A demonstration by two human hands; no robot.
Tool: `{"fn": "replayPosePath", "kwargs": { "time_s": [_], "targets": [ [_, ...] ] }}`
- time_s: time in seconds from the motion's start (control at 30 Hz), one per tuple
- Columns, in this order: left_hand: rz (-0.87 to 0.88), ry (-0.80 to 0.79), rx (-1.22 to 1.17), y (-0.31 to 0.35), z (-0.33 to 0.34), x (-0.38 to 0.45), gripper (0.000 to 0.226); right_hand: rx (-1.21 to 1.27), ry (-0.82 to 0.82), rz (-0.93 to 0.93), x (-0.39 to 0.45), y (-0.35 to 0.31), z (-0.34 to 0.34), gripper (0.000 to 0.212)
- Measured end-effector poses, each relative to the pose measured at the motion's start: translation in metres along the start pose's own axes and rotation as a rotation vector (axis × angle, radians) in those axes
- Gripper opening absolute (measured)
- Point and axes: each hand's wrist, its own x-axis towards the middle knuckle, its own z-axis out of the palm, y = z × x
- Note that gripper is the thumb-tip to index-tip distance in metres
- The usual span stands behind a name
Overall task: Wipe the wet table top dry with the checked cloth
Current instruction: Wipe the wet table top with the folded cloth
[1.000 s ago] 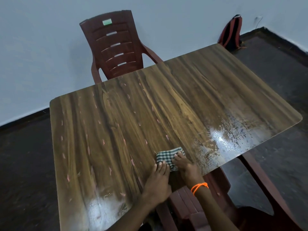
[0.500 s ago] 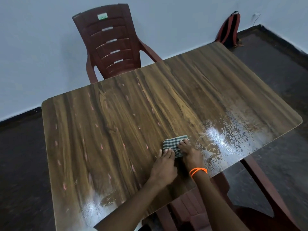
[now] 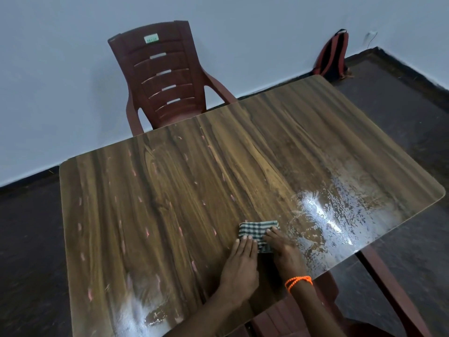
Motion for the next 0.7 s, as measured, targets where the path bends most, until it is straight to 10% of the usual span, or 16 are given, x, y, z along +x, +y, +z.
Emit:
{"fn": "replayPosePath", "kwargs": {
  "time_s": [0.7],
  "targets": [
    [0.067,0.022,0.219,-0.036,-0.028,0.043,0.072,0.036,0.128,0.083,0.035,-0.025,0.014,0.051]
  ]
}}
